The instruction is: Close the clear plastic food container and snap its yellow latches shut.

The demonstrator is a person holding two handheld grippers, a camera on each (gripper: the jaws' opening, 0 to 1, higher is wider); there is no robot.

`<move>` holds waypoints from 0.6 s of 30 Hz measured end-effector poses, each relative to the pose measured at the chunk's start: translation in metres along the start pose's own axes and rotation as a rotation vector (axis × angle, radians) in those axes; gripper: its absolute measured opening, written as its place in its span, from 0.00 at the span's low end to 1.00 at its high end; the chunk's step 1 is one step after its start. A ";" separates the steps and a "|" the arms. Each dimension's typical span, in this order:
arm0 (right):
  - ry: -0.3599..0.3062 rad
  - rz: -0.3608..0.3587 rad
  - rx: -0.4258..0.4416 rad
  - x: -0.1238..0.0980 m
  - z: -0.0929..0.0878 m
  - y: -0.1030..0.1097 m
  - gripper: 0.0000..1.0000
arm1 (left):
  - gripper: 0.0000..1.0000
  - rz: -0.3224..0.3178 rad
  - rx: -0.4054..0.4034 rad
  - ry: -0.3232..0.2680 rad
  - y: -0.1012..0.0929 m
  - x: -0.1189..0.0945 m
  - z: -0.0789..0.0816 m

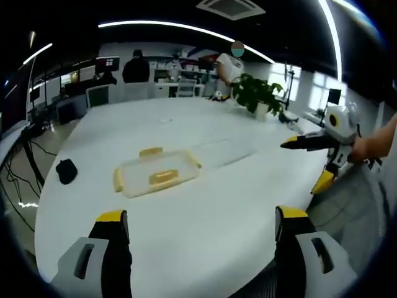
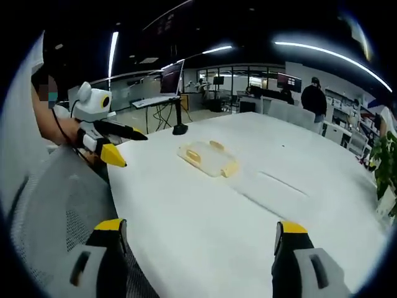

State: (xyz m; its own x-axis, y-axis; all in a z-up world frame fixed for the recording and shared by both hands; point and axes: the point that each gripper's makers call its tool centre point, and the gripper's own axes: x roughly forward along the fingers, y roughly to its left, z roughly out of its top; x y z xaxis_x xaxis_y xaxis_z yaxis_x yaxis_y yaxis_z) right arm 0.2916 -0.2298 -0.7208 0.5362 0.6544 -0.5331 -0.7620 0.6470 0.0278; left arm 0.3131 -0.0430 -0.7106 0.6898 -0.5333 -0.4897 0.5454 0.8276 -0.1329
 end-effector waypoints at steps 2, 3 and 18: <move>0.000 -0.005 -0.001 -0.001 0.000 -0.001 0.99 | 0.96 -0.006 0.008 -0.001 -0.002 0.000 0.001; 0.002 -0.006 -0.001 -0.001 0.000 -0.001 0.99 | 0.96 -0.008 0.009 -0.001 -0.002 0.000 0.001; 0.037 -0.021 -0.005 -0.003 -0.007 -0.003 0.99 | 0.95 -0.034 -0.005 -0.021 -0.006 -0.001 0.005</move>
State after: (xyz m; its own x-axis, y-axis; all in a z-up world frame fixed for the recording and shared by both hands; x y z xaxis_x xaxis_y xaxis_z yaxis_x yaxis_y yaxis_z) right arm 0.2901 -0.2360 -0.7250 0.5380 0.6258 -0.5647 -0.7525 0.6584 0.0127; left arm 0.3117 -0.0487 -0.7052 0.6805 -0.5651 -0.4664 0.5668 0.8094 -0.1536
